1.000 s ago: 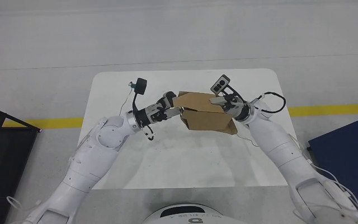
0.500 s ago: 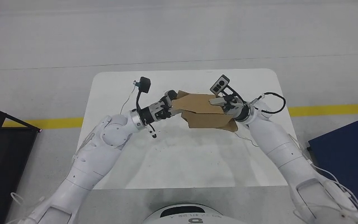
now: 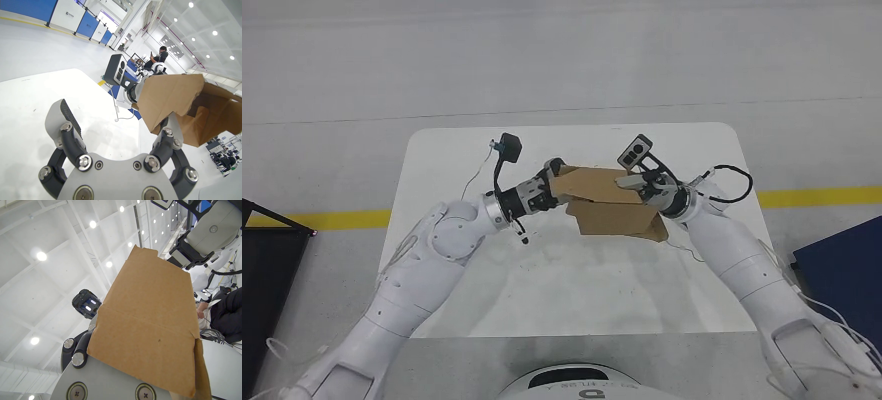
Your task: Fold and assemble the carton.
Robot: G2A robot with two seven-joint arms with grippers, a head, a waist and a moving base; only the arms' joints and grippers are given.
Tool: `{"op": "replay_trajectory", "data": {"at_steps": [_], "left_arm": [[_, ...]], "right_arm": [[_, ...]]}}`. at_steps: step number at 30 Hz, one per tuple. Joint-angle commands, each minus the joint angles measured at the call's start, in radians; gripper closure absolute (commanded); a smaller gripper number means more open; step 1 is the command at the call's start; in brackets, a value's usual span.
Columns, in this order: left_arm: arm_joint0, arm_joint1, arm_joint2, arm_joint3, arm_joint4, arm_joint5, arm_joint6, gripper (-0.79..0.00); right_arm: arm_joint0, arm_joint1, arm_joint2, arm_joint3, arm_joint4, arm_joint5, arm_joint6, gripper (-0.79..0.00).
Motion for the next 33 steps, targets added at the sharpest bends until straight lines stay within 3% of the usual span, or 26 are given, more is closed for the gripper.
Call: {"op": "replay_trajectory", "data": {"at_steps": [1, 7, 19, 25, 33], "left_arm": [[-0.002, -0.002, 0.000, 0.000, -0.002, 0.000, 0.006, -0.785], [0.018, 0.006, -0.060, 0.016, -0.055, -0.036, 0.024, -0.785], [0.143, 0.043, -0.254, -0.010, -0.134, -0.114, 0.036, -0.785], [0.175, 0.045, -0.261, -0.088, -0.069, -0.138, 0.045, -0.785], [0.141, 0.034, -0.210, -0.148, -0.031, -0.081, 0.038, -0.785]], "right_arm": [[0.000, 0.001, 0.004, 0.002, 0.005, 0.000, 0.000, 0.000], [-0.001, 0.006, 0.027, 0.016, 0.035, 0.007, 0.000, 0.000], [-0.008, 0.006, 0.031, 0.010, 0.043, 0.013, -0.005, 0.000], [-0.013, -0.003, 0.020, 0.033, 0.101, 0.205, -0.106, 0.000], [-0.004, -0.012, 0.021, 0.052, 0.078, 0.246, -0.144, 0.000]]}}
